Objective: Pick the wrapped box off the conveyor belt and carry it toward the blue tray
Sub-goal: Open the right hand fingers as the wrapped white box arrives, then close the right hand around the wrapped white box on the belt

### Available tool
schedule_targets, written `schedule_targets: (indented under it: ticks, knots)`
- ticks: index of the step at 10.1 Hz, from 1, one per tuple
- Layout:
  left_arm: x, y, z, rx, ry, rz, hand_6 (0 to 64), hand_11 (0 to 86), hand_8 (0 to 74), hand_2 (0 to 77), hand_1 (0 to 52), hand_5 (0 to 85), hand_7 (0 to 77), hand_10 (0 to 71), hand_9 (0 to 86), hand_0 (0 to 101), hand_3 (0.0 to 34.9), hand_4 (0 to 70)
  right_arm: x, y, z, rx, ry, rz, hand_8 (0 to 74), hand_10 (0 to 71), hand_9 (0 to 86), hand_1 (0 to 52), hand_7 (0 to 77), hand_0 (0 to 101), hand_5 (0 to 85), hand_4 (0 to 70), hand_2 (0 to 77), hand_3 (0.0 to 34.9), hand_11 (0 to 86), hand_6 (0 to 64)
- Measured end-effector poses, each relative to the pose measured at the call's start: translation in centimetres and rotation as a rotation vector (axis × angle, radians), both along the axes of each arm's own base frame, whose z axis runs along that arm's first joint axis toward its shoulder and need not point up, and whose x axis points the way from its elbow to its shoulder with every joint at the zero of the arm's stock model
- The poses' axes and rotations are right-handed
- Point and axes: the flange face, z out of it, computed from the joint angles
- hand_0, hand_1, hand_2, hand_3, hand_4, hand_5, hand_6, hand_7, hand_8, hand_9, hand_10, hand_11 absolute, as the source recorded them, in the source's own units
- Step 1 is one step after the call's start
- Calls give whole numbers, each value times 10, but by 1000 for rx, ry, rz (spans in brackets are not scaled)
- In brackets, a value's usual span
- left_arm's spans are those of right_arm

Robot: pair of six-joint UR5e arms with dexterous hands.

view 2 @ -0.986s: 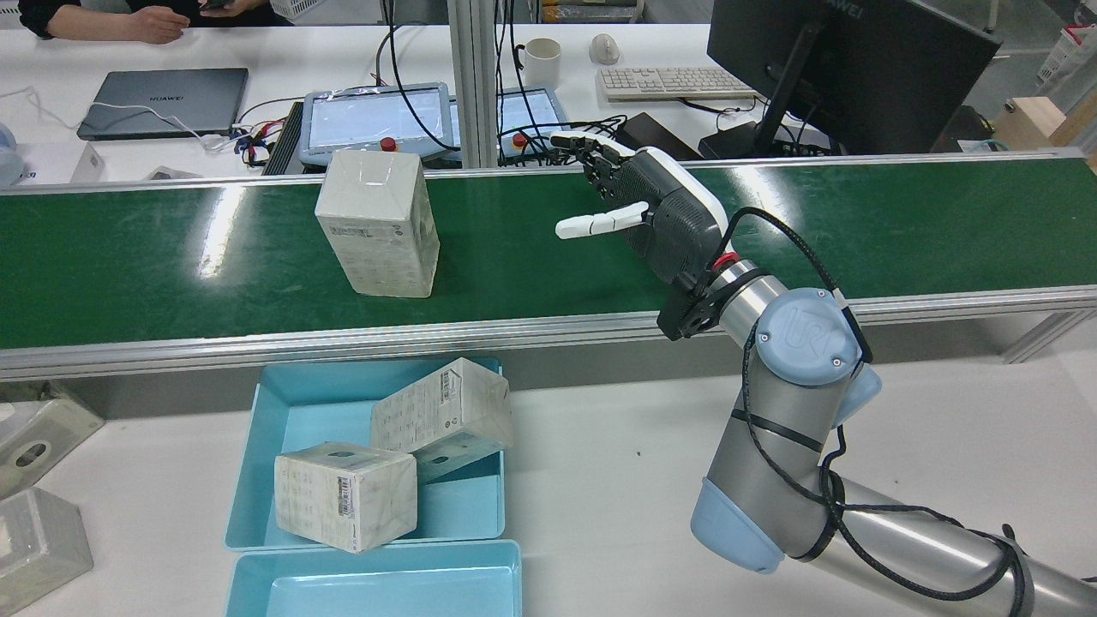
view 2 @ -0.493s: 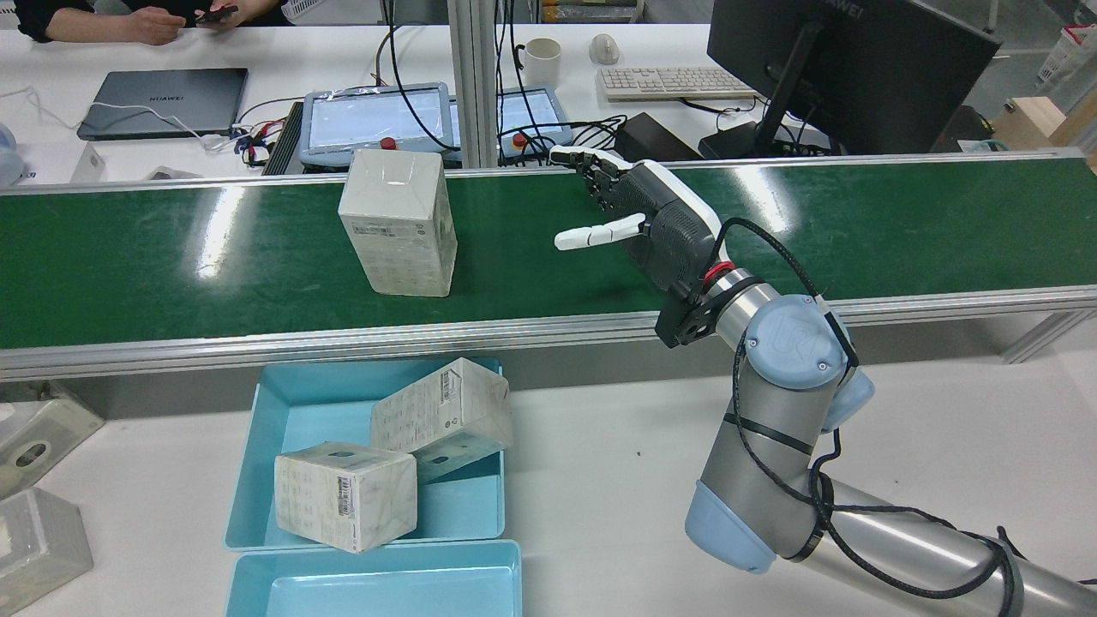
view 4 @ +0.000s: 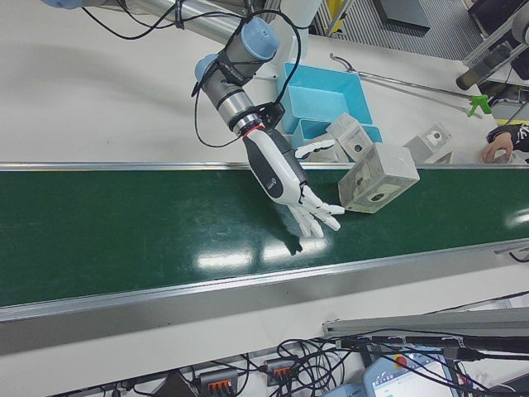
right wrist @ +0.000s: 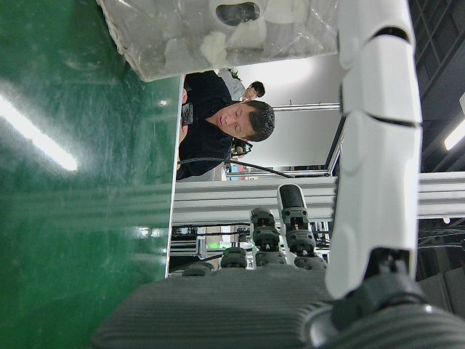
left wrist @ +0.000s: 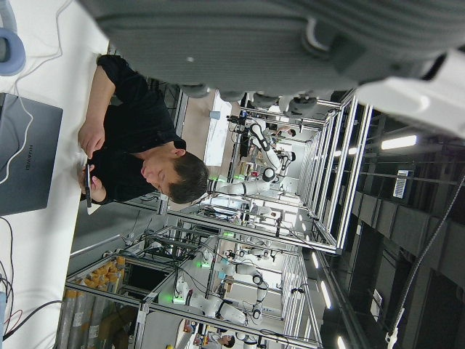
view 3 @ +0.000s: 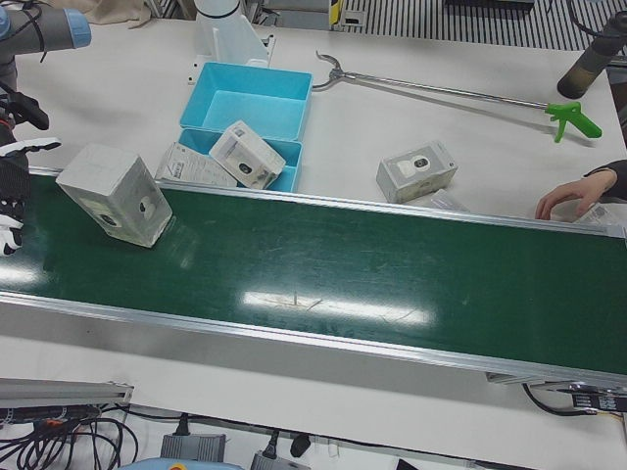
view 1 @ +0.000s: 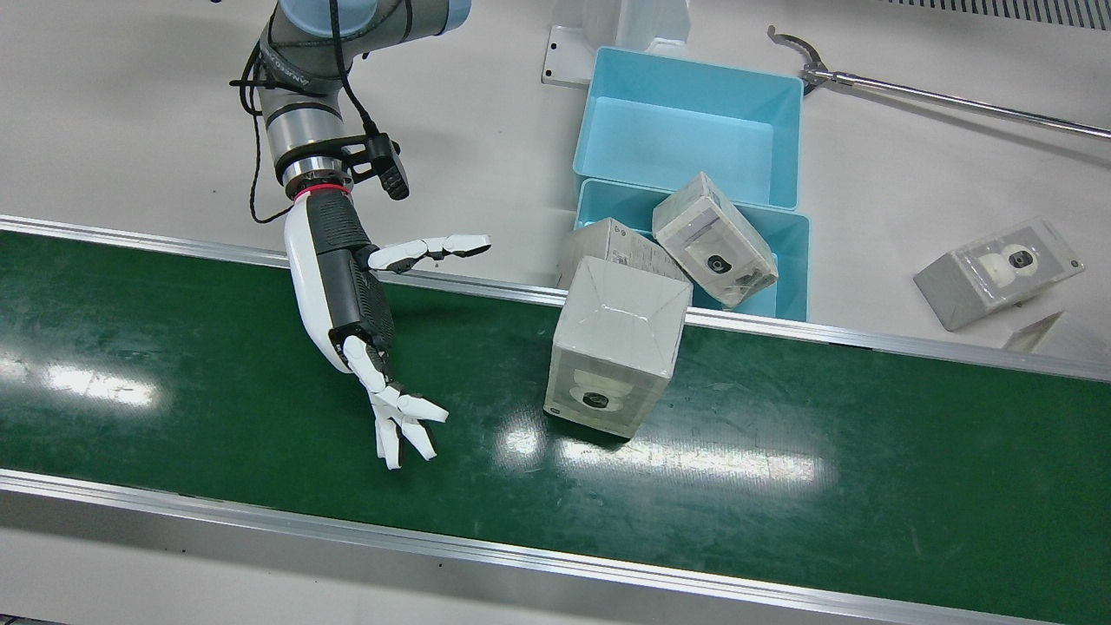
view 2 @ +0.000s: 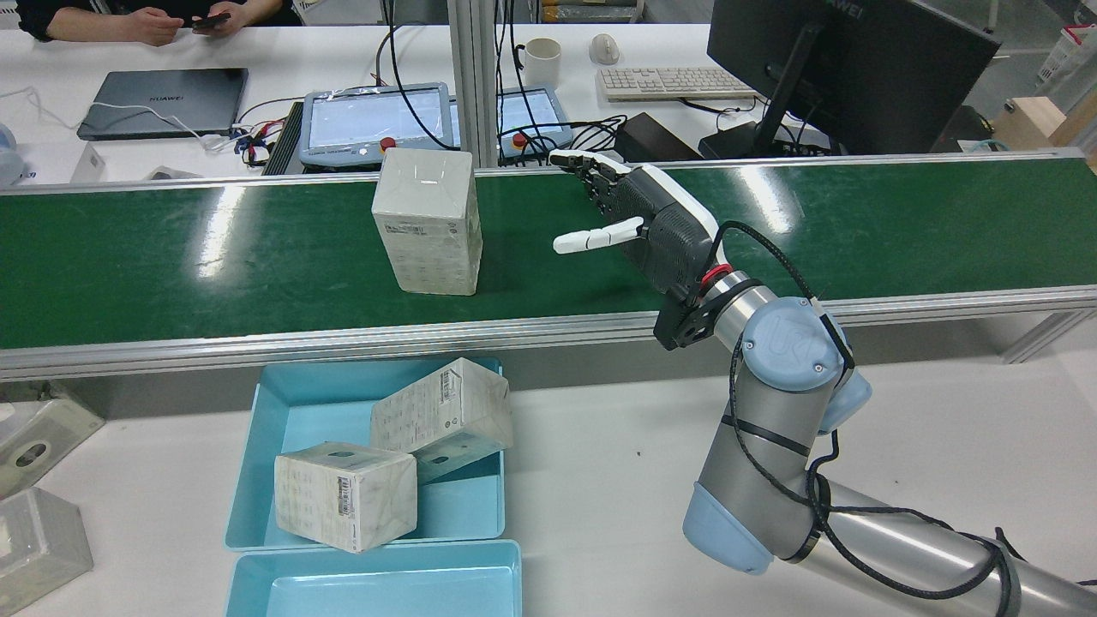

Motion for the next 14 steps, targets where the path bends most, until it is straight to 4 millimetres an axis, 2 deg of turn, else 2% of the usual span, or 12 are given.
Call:
schedule_targets:
  ticks: [7,9,14]
  knots:
    - [0,0,0,0,0,0,5,5,5,5,0,11,0,5,0,0,0,0,-5,2,-2,3,1,-7,11,0,38,147,38,476,218,104,104,0,5,38]
    - [0,0,0,0,0,0,5,5,5,5,0,11,0,5,0,0,0,0,-6,2,-3,4,0,-10,11,0,38,164,38,477,218,71,120,0,5,38]
    - [0,0,0,0,0,0,5,5,5,5,0,11,0,5,0,0,0,0,-9,4,-4,6,2,-13,11,0,38,164,38,480,218,87,131,0,5,38]
